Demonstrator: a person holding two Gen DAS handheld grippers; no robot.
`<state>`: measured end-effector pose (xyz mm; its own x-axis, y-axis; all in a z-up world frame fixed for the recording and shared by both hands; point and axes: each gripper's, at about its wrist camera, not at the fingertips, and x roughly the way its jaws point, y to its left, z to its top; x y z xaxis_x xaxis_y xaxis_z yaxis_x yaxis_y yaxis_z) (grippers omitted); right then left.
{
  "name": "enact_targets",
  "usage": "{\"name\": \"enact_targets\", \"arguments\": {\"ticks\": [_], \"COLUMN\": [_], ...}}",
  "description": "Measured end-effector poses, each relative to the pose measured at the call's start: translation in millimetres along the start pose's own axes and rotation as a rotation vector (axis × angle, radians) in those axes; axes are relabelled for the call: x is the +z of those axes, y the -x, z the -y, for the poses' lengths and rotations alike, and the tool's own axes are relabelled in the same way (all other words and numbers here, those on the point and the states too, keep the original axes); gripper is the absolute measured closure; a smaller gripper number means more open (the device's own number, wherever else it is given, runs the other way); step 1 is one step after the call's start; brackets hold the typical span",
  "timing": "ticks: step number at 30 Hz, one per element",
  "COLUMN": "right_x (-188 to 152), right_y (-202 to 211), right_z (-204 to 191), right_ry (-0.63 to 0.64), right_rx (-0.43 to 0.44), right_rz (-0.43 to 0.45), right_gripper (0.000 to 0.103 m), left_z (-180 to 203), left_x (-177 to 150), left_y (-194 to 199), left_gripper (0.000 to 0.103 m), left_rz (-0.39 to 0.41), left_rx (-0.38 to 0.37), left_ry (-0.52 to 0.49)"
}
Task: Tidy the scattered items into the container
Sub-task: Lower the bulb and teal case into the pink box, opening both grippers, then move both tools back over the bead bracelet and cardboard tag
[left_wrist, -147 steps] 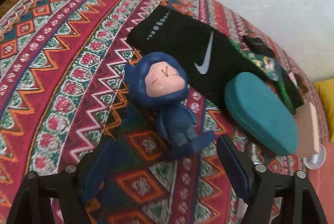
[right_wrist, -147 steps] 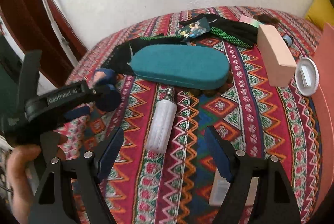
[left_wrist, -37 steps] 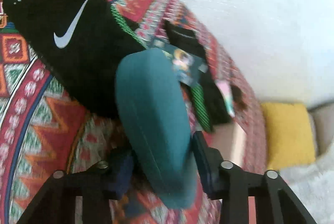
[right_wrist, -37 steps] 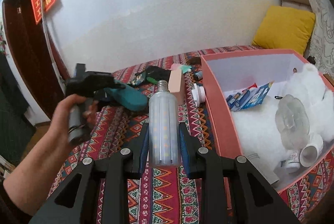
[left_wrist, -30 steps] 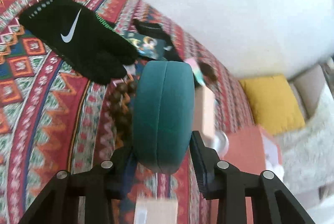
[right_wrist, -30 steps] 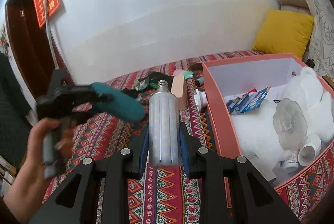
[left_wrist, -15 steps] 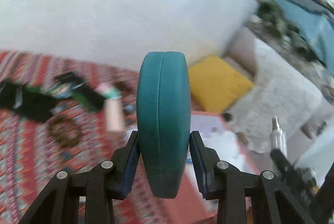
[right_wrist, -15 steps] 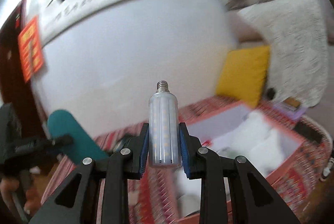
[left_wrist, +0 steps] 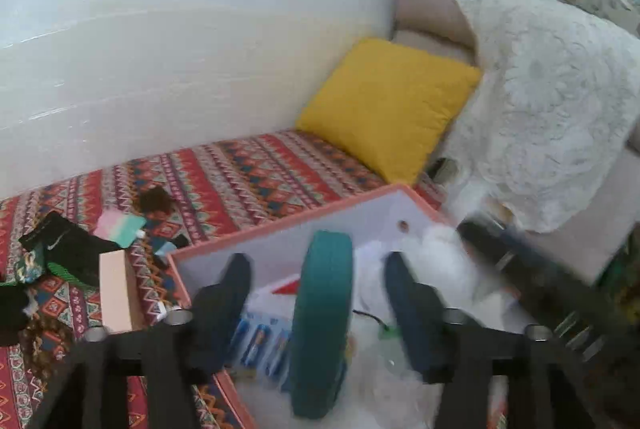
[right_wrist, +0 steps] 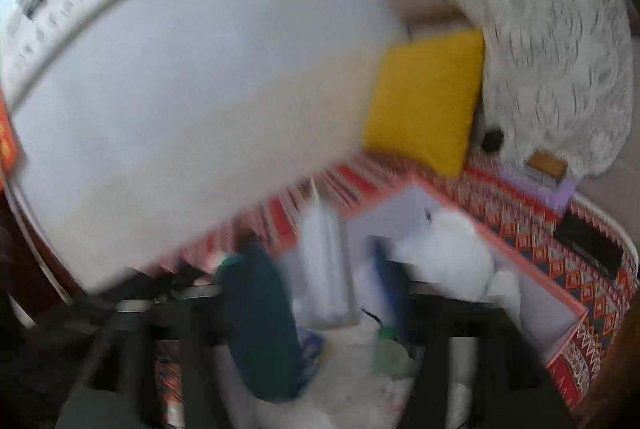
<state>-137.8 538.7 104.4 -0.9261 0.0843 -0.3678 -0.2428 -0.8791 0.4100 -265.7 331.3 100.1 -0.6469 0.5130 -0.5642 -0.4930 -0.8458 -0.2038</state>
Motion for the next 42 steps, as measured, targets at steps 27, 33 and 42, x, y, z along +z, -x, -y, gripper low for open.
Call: {"name": "enact_targets", "arguments": {"ticks": [27, 33, 42], "right_x": [-193.5, -251.4, -253.8], "right_y": [-75.2, -125.1, -140.3], "right_z": [-213.4, -190.7, -178.9], "right_ry": [0.384, 0.394, 0.416], "right_rx": [0.291, 0.151, 0.129], "right_rz": [-0.520, -0.707, -0.751], "right_gripper": [0.014, 0.015, 0.015], "left_z": [-321.1, -333.8, -338.7], "left_x": [-249.0, -247.2, -164.6], "left_y": [182.9, 163.6, 32.4], "left_gripper": [0.025, 0.025, 0.025], "left_rz": [-0.188, -0.204, -0.325], "left_rx": [0.561, 0.499, 0.350], "left_ry": [0.434, 0.480, 0.517]}}
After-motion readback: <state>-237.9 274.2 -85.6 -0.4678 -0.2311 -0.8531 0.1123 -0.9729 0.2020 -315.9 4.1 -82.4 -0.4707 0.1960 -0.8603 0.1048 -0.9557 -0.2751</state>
